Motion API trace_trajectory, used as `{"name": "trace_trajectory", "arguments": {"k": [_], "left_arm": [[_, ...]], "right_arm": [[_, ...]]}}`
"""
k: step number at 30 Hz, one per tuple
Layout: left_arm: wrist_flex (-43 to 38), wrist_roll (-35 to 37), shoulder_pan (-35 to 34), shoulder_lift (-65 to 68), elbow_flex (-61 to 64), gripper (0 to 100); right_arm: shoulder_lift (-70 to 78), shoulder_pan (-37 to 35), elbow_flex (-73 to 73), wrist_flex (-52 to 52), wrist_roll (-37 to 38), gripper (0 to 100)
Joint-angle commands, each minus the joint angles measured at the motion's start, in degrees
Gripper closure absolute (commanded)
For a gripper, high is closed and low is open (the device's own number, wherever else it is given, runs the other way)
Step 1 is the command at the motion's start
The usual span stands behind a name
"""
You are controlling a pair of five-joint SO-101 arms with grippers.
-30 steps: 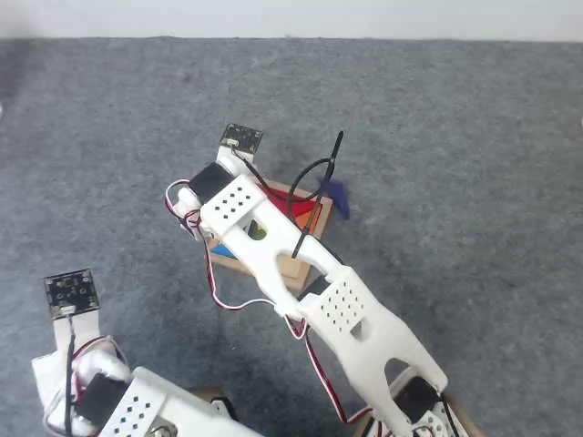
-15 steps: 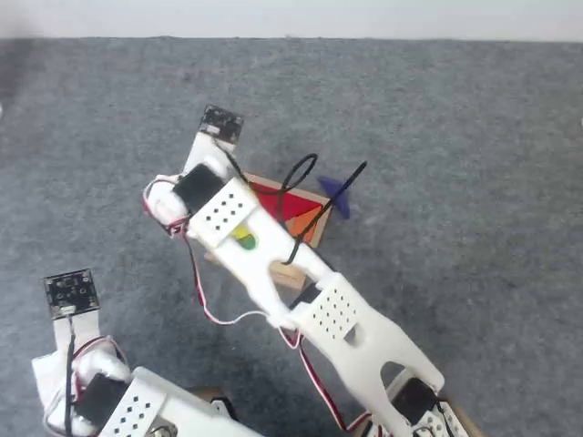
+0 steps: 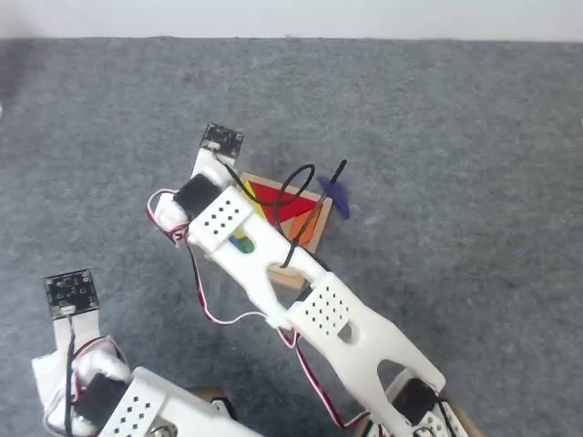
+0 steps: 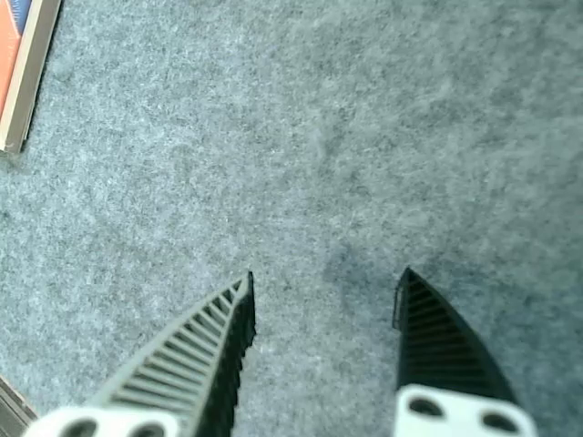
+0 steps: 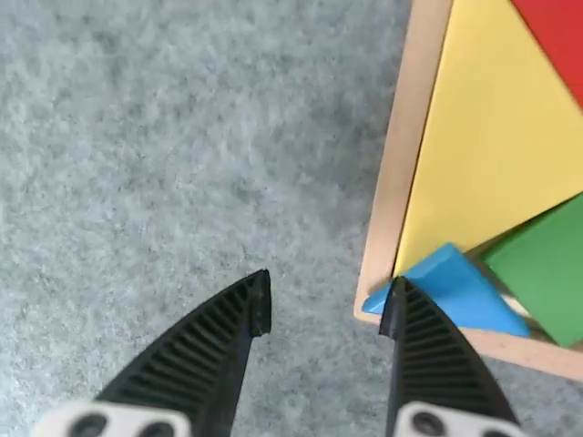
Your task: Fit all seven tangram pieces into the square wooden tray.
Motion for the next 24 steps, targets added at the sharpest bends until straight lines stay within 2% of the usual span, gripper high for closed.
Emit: {"name": "trace_trajectory", "arguments": {"k": [1,17,24], "left_arm": [[0.4,-0.6,0.4,-1.0,-0.8,76],[0.3,-0.6,0.4,-1.0,-0.8,76],[0.4,-0.6,0.4,-1.0,-0.8,76]], "right_arm": [[1.2,2.6,0.5,1.0,-0.3,79.0],[1.4,-0.2,0.6,4.0,-0.4,79.0],[-0.8,0.9,-2.7,6.2,-0.2,79.0]]}}
